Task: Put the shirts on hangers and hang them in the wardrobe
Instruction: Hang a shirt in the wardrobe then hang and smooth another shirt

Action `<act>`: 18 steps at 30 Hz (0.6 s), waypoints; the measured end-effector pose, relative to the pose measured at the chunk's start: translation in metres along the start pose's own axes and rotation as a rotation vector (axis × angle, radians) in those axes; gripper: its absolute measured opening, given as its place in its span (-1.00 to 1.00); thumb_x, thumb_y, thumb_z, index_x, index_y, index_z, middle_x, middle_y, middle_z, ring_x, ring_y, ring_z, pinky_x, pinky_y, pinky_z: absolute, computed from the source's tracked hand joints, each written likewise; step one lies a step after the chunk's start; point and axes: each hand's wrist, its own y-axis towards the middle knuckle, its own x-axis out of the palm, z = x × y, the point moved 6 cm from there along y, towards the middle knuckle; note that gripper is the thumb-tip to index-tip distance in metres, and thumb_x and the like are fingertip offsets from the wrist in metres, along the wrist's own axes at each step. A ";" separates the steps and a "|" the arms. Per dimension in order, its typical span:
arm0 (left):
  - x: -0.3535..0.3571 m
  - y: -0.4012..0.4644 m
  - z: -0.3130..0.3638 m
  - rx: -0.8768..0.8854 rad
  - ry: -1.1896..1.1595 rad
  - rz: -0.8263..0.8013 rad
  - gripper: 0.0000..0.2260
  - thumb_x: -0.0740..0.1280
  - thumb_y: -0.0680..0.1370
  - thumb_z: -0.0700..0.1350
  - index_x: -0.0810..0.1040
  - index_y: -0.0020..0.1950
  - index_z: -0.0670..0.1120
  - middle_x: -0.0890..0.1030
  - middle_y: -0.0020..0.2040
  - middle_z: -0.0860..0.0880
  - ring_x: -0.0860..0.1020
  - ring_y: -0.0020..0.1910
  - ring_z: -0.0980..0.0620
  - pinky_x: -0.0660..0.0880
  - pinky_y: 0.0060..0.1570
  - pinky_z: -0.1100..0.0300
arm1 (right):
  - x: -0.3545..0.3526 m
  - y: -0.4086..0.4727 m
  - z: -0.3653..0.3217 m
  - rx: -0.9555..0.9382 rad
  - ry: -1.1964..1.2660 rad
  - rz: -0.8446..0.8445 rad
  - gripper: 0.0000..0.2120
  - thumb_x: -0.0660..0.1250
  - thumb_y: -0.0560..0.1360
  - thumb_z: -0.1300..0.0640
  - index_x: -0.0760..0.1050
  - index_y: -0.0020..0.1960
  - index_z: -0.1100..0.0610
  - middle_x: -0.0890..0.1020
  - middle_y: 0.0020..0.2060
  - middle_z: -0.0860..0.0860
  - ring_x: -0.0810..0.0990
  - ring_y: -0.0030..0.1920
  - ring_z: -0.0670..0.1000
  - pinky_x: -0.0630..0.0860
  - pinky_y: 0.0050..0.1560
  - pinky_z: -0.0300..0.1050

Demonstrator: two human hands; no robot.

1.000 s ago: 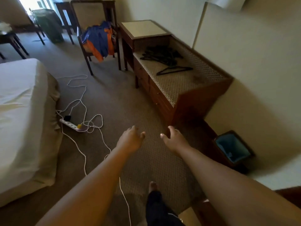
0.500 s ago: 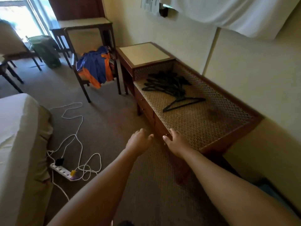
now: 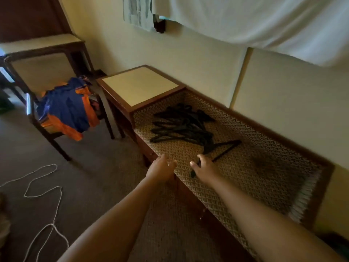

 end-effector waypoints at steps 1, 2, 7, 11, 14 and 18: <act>-0.007 0.017 0.000 -0.004 -0.003 -0.018 -0.53 0.21 0.57 0.18 0.37 0.38 -0.04 0.51 0.28 -0.07 0.51 0.20 -0.05 0.52 0.15 -0.04 | 0.000 0.015 -0.006 0.016 0.008 0.005 -0.39 0.13 0.60 -0.17 0.09 0.56 0.04 0.17 0.52 0.08 0.21 0.49 0.12 0.24 0.41 0.04; -0.013 0.039 0.000 -0.003 -0.001 -0.035 -0.54 0.21 0.58 0.16 0.36 0.39 -0.05 0.50 0.28 -0.09 0.50 0.21 -0.07 0.51 0.16 -0.04 | -0.001 0.031 -0.013 0.034 0.012 0.010 -0.39 0.12 0.60 -0.18 0.09 0.56 0.04 0.18 0.52 0.08 0.21 0.49 0.12 0.23 0.42 0.05; -0.026 0.127 0.008 -0.002 0.057 -0.074 -0.60 0.19 0.59 0.09 0.39 0.34 -0.10 0.53 0.24 -0.13 0.52 0.18 -0.13 0.48 0.17 -0.05 | -0.014 0.105 -0.030 0.069 -0.010 0.026 -0.38 0.11 0.60 -0.19 0.09 0.56 0.04 0.17 0.52 0.07 0.19 0.49 0.12 0.22 0.44 0.04; -0.028 0.203 0.007 0.047 0.039 -0.140 -0.62 0.21 0.58 0.13 0.40 0.31 -0.04 0.51 0.17 -0.06 0.53 0.05 -0.04 0.55 0.05 -0.02 | -0.024 0.185 -0.035 0.093 -0.021 0.005 -0.38 0.10 0.59 -0.21 0.09 0.55 0.03 0.16 0.52 0.07 0.19 0.49 0.12 0.23 0.45 0.08; -0.028 0.256 0.005 0.021 0.087 -0.179 -0.65 0.21 0.59 0.12 0.40 0.28 -0.05 0.50 0.16 -0.08 0.52 0.02 0.00 0.53 -0.02 0.08 | -0.029 0.241 -0.035 0.125 -0.018 -0.018 -0.39 0.09 0.60 -0.20 0.08 0.55 0.03 0.15 0.52 0.07 0.18 0.50 0.12 0.22 0.45 0.07; -0.022 0.316 0.007 -0.007 0.117 -0.238 -0.57 0.20 0.61 0.08 0.31 0.42 -0.08 0.43 0.31 -0.11 0.46 0.24 -0.09 0.47 0.16 0.04 | -0.031 0.302 -0.031 0.148 -0.067 -0.053 -0.41 0.12 0.60 -0.17 0.10 0.55 0.04 0.19 0.51 0.09 0.20 0.49 0.14 0.24 0.44 0.09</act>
